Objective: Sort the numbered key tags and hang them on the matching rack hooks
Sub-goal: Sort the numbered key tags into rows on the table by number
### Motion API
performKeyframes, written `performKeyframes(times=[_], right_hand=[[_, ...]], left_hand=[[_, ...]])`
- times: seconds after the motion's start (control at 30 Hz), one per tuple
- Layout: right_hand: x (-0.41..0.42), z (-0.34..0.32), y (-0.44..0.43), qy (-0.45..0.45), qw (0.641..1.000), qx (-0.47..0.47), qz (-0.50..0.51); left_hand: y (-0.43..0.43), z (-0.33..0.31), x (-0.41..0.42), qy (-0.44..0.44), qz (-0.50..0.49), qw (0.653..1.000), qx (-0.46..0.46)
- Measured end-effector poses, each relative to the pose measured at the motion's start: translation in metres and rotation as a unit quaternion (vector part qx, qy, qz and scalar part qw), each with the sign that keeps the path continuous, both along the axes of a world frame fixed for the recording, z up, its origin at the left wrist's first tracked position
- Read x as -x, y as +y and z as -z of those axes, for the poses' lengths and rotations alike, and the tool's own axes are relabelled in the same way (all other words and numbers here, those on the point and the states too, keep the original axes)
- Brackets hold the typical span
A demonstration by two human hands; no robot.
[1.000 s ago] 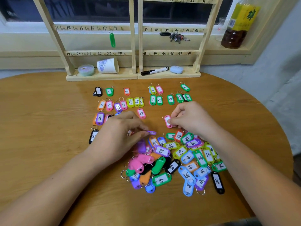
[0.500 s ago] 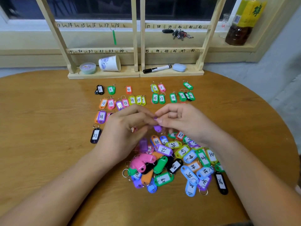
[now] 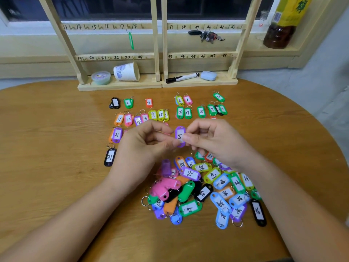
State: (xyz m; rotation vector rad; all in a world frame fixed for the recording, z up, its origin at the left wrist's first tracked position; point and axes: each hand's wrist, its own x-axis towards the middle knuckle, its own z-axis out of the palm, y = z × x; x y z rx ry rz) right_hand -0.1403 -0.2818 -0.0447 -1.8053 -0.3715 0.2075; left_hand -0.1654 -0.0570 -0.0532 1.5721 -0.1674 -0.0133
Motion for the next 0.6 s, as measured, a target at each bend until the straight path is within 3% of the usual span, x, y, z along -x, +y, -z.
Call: performKeyframes(times=[0.13, 0.2, 0.27, 0.43, 0.6], right_hand=[[-0.002, 0.0, -0.002, 0.009, 0.999, -0.039, 0.013], [-0.006, 0.0, -0.007, 0.012, 0.997, -0.051, 0.058], [-0.012, 0.001, -0.013, 0.008, 0.992, -0.06, 0.111], [-0.026, 0.002, -0.019, 0.003, 0.981, -0.01, 0.192], [-0.06, -0.014, -0.002, -0.006, 0.976, 0.07, 0.208]], left_hand=[[0.003, -0.001, -0.001, 0.0, 0.011, 0.999, -0.043], [0.011, -0.003, -0.004, -0.027, 0.002, 0.992, -0.126], [0.02, -0.005, -0.007, -0.055, -0.018, 0.971, -0.231], [0.04, -0.012, -0.013, -0.093, -0.034, 0.918, -0.384], [0.061, -0.004, -0.013, -0.089, -0.022, 0.909, -0.406]])
